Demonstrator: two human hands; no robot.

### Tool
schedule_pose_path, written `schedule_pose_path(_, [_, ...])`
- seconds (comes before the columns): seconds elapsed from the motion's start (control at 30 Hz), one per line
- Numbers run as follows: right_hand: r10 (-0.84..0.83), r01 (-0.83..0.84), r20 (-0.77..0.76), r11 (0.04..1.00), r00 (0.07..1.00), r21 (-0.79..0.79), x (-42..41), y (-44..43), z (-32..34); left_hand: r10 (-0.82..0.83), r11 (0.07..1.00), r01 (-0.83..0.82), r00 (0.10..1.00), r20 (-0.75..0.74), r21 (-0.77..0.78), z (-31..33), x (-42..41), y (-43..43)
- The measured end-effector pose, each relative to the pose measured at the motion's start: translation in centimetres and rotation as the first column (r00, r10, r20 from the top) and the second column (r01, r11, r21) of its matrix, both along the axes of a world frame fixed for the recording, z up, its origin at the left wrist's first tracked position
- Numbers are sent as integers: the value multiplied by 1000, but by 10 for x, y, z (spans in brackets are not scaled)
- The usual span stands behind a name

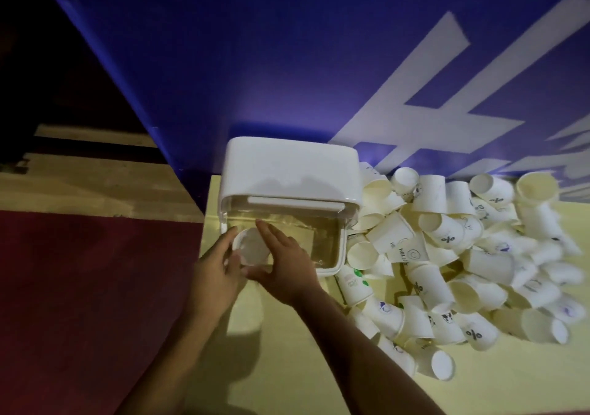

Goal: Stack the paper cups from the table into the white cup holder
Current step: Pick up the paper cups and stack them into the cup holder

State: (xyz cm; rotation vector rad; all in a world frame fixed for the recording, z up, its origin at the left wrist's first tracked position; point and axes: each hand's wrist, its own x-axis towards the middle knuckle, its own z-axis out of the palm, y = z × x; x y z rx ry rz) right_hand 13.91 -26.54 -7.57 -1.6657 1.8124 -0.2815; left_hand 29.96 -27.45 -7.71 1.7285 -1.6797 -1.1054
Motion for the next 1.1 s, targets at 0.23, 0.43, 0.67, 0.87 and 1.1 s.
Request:
schedule_pose_path(0.23, [-248,251,58,965,967,-70,-91,72,38,-97,967,109,993,63,-232,47,-64,31])
schedule_pose_path(0.43, [-553,560,86,816,829,-146,-219,134,71,-481,843,490,872,97,-223,80,-222,25])
schedule_pose_path(0.67, [-720,739,169,649,674,-181,-329,191,64,-373,911,407,883,284,-70,60,-380,-8])
schedule_pose_path(0.87, [-700,726,195,663,687,-183,-386,197,48,-132,991,127,910,393,40,39,-423,-11])
schedule_pose_path(1.1, [-685,696,125,697,717,-173,-440,170,44,-40,999,39,962,270,8,45,-432,-9])
